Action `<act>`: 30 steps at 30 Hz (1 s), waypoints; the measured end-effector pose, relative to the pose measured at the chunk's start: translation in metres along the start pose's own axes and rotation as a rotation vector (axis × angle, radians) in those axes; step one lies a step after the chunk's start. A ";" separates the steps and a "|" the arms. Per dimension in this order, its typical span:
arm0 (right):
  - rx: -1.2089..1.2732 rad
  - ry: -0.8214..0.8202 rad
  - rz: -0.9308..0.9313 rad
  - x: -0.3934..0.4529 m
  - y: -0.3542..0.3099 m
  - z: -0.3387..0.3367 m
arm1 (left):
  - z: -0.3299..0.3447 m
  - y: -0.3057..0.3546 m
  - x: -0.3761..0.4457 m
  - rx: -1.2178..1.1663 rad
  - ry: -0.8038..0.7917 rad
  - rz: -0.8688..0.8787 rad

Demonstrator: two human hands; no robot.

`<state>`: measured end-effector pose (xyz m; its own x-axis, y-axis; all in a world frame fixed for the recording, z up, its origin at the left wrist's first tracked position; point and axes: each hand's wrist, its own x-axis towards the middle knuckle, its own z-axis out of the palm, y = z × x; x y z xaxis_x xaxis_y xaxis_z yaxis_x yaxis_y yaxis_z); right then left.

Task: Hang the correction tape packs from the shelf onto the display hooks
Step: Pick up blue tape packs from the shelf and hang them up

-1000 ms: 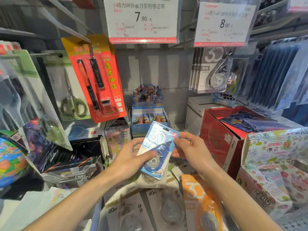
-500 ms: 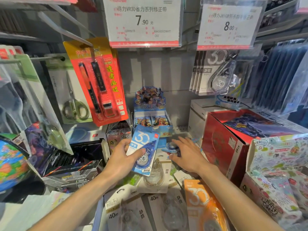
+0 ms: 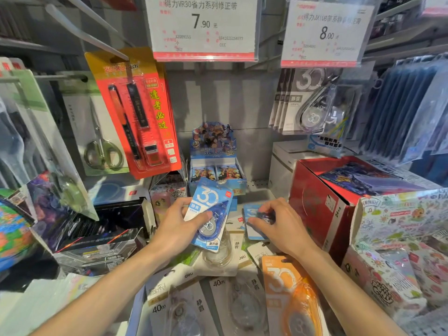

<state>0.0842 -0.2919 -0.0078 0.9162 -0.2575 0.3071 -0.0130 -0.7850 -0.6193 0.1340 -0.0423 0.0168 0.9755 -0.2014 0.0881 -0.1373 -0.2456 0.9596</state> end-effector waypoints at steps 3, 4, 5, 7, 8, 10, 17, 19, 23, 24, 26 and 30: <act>-0.020 -0.093 0.055 0.002 0.001 -0.002 | 0.001 -0.001 0.000 -0.010 0.002 -0.006; -0.052 -0.122 0.098 0.001 0.001 -0.003 | 0.001 -0.002 0.000 -0.007 0.002 -0.005; -0.094 -0.149 0.141 0.001 0.000 -0.003 | 0.001 -0.003 0.000 -0.005 0.003 -0.003; -0.131 -0.169 0.200 0.001 -0.001 -0.003 | 0.000 -0.004 0.000 0.001 0.002 0.001; -0.117 -0.165 0.213 0.001 -0.002 -0.004 | -0.001 -0.004 0.000 0.008 0.001 0.010; -0.088 -0.189 0.234 -0.001 -0.004 -0.006 | 0.000 -0.005 0.000 0.025 0.002 0.027; -0.051 -0.148 0.236 -0.005 -0.011 -0.013 | 0.000 -0.005 0.001 0.015 0.003 0.020; 0.031 -0.111 0.234 -0.007 -0.011 -0.016 | 0.000 -0.005 0.000 0.006 0.002 0.017; 0.142 -0.001 0.168 -0.009 -0.011 -0.017 | -0.001 -0.002 -0.003 -0.013 0.000 0.009; 0.195 0.020 0.160 -0.010 -0.012 -0.018 | -0.001 -0.001 -0.004 -0.015 -0.002 0.014; 0.368 0.061 0.184 -0.012 -0.014 -0.020 | -0.002 0.001 -0.007 -0.023 -0.006 0.030; 0.574 0.099 0.219 -0.016 -0.023 -0.026 | -0.006 0.011 -0.018 -0.047 -0.009 0.081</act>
<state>0.0598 -0.2847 0.0204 0.8746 -0.4509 0.1780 0.0467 -0.2871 -0.9568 0.1163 -0.0356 0.0272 0.9599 -0.2272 0.1642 -0.2078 -0.1838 0.9608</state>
